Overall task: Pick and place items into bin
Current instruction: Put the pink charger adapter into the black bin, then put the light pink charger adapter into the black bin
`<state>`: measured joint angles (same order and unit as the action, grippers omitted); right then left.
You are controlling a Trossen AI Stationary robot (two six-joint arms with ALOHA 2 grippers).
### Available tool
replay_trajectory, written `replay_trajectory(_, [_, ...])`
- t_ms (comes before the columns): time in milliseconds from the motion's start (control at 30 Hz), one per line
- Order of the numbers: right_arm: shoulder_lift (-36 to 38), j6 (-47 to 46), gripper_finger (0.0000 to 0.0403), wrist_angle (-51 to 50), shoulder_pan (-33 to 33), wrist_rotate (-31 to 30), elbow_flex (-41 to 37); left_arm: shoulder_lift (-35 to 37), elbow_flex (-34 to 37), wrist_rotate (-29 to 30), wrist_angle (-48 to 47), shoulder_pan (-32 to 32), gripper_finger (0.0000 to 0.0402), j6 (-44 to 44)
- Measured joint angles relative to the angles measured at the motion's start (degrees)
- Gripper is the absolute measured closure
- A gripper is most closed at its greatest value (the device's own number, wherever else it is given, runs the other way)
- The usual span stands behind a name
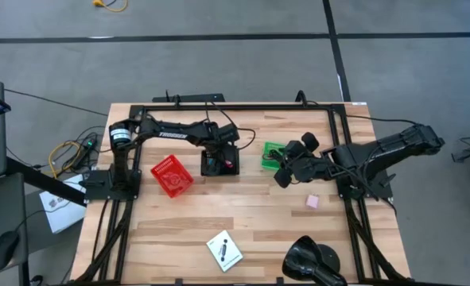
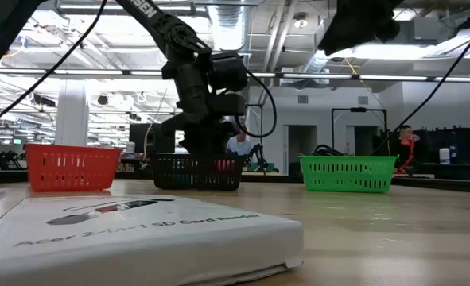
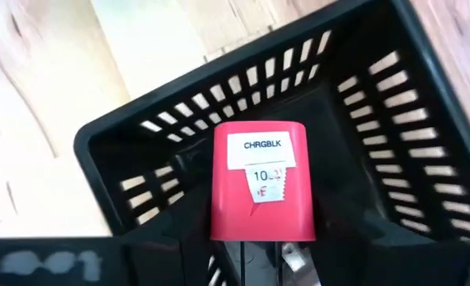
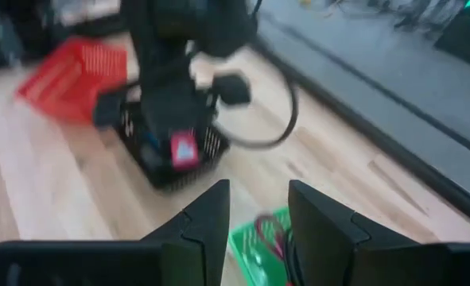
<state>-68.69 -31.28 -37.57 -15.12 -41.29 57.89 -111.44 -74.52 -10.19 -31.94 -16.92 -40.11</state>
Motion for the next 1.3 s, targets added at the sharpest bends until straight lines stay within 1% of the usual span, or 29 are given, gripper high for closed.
replay_trajectory(100, [0.0, 1.5, 0.0266, -3.5, 0.3, 3.5, 0.0, 0.0, 0.0, 0.1, 0.0, 0.0, 0.0236, -0.4])
replay_trajectory(267, [0.0, 0.8, 0.023, -8.7, -0.2, 4.8, 0.0, 0.0, 0.0, 0.5, -0.1, 0.0, 0.0209, -0.6])
replay_trajectory(300, [0.0, 0.8, 0.0222, -9.3, -0.2, 6.1, 0.0, 0.0, 0.0, 0.5, 0.0, 0.0, 0.0204, -0.7])
replay_trajectory(400, [0.0, -1.1, 0.0197, -11.4, -0.1, 13.1, 0.0, 0.0, 0.0, 0.5, 0.0, 0.1, 0.0194, -0.7])
replay_trajectory(467, [0.0, -3.9, 0.0184, -14.2, -0.3, 16.6, 0.0, 0.0, 0.0, 0.4, -0.2, 0.2, 0.0191, -0.7])
replay_trajectory(533, [0.0, -8.0, 0.0176, -18.4, -0.9, 17.8, 0.0, 0.0, 0.0, 1.4, -0.5, 0.3, 0.019, -1.1])
replay_trajectory(667, [0.0, -15.3, 0.0173, -26.3, -1.4, 22.1, -0.1, 0.5, -2.3, 8.2, -4.4, 0.5, 0.019, -1.9])
replay_trajectory(733, [0.0, -18.9, 0.0172, -26.4, -1.6, 24.7, -1.2, 1.2, -4.2, 9.4, -6.7, 0.5, 0.019, -1.0])
replay_trajectory(833, [0.0, -26.2, 0.0172, -25.7, -1.7, 29.8, -3.5, 3.2, -7.5, 8.9, -10.2, 0.4, 0.019, -0.4])
replay_trajectory(933, [0.0, -33.2, 0.0172, -25.2, -2.5, 31.9, -6.5, 5.9, -10.9, 8.4, -12.3, 0.6, 0.019, -0.8])
replay_trajectory(1000, [0.0, -35.9, 0.0172, -25.1, -3.0, 32.6, -8.1, 7.3, -13.2, 7.7, -12.7, 0.6, 0.019, -0.8])
replay_trajectory(1067, [0.0, -35.9, 0.0172, -25.0, -3.9, 33.5, -9.8, 8.7, -15.3, 5.9, -14.1, 0.6, 0.019, -1.0])
replay_trajectory(1167, [0.0, -32.0, 0.0172, -24.9, -5.6, 35.6, -11.7, 11.1, -17.8, 3.6, -15.6, 0.7, 0.019, -1.5])
replay_trajectory(1300, [0.0, -28.4, 0.0172, -25.0, -6.7, 36.6, -13.4, 14.2, -18.7, 3.2, -15.4, 0.8, 0.019, -1.5])
